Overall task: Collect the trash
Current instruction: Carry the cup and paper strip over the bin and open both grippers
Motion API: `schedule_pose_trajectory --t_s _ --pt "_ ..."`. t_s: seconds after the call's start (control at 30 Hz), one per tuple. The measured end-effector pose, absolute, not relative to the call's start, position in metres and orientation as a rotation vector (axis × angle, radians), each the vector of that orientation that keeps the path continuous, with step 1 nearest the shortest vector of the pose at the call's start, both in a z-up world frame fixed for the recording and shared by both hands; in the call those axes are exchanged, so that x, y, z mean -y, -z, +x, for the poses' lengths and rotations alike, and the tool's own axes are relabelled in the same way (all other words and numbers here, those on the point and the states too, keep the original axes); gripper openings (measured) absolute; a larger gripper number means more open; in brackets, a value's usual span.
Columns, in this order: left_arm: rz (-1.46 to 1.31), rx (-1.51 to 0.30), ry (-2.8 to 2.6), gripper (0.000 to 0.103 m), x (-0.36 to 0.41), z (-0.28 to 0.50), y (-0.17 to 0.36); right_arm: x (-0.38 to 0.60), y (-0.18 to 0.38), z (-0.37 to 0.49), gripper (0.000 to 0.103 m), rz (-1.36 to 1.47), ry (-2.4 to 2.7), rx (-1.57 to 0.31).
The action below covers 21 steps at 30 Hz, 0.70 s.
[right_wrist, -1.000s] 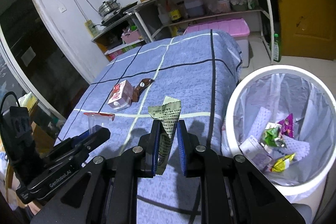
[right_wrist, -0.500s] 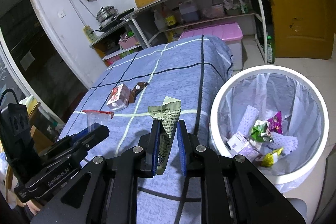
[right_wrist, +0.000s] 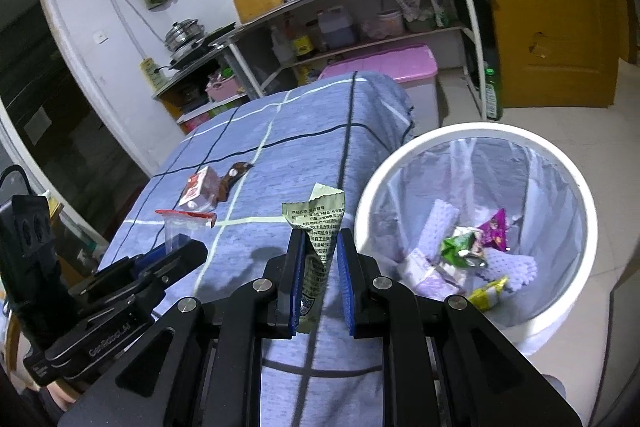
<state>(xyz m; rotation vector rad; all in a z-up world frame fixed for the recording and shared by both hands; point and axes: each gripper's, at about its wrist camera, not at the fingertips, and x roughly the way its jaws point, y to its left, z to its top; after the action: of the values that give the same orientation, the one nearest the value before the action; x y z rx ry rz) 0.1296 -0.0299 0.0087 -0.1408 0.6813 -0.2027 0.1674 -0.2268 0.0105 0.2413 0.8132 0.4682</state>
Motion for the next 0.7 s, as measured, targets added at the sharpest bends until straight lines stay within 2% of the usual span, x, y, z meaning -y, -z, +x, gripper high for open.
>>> schedule_pose_trajectory --t_s 0.7 --pt "-0.058 -0.777 0.417 0.029 0.118 0.184 0.012 0.317 0.021 0.19 0.017 0.299 -0.253 -0.864"
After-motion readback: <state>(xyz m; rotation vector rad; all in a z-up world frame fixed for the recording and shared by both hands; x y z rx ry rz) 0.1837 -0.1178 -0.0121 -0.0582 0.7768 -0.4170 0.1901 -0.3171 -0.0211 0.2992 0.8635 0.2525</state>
